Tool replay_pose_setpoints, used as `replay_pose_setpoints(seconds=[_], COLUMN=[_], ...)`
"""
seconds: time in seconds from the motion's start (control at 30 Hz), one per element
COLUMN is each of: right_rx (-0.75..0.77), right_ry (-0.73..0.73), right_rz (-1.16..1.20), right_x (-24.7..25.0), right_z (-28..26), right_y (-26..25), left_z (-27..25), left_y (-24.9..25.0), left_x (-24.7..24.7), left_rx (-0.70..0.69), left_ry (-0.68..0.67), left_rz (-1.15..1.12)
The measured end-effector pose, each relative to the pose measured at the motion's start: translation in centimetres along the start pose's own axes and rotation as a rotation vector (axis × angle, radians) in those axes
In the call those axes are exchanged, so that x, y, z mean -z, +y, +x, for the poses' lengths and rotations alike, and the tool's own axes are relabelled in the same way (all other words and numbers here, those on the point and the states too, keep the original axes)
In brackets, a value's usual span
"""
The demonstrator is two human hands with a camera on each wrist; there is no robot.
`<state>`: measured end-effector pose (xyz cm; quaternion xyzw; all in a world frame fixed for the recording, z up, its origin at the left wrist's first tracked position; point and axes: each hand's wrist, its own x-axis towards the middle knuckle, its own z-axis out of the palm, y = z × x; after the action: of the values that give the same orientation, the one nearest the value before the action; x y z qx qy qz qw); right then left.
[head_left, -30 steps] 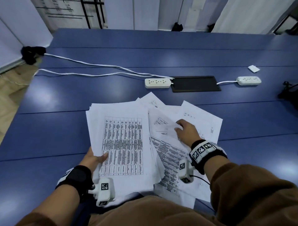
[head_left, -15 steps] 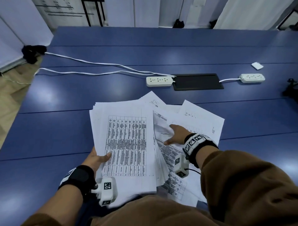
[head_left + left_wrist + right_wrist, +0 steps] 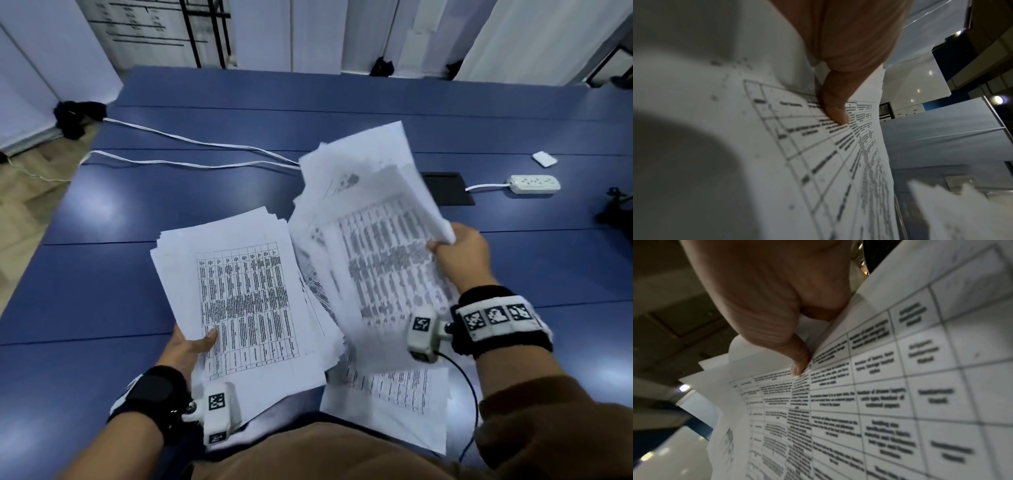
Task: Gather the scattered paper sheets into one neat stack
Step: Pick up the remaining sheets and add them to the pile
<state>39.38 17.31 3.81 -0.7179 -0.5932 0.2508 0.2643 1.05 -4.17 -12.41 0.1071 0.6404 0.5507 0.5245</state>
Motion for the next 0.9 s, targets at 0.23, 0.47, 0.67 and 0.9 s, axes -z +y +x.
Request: replay_pose_setpoints(seconds=[0.23,0.47,0.67,0.9], right_rx=[0.033,-0.089,-0.277,-0.061], right_ry=[0.096,-0.178,-0.664,-0.424], right_rz=[0.278,0.195,0.02,0.139], right_x=[1.5,-4.3,-10.7,-11.4], right_z=[-0.2,-3.1,-7.2,-7.7], right_y=[-2.7,-0.9,2.5,3.1], left_z=[0.2,-0.8,-0.6,-0.1], left_y=[-0.2,0.1,0.2,-0.8], left_x=[-1.4,-4.4,-4.6,-3.8], left_rx=[0.013,-0.049,-0.143,-0.04], left_ry=[-0.045,0.002,-0.067,-0.101], left_rz=[0.132,0.198,0.25,0.257])
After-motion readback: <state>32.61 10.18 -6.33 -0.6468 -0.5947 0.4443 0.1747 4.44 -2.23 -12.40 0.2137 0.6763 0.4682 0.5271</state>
